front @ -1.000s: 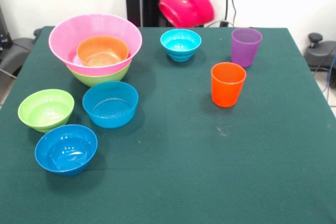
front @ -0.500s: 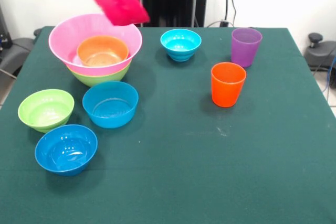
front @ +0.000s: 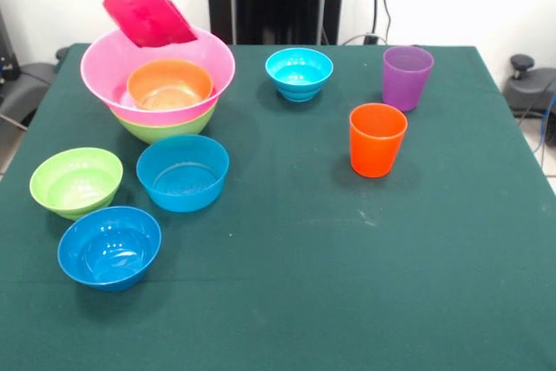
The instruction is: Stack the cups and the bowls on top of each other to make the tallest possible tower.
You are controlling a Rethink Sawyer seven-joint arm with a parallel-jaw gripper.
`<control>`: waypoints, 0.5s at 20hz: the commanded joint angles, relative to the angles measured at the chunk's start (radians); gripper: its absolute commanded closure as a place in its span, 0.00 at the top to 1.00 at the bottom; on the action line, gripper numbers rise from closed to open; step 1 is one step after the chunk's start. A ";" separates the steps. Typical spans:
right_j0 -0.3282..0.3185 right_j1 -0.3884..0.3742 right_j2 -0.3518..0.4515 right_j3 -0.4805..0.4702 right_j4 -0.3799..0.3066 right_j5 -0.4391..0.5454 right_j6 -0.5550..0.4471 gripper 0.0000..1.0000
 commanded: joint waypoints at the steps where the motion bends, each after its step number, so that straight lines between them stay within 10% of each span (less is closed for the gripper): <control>1: -0.004 0.056 0.150 0.109 -0.068 -0.070 -0.185 0.00; 10: -0.028 0.057 0.171 0.125 -0.102 -0.080 -0.180 0.00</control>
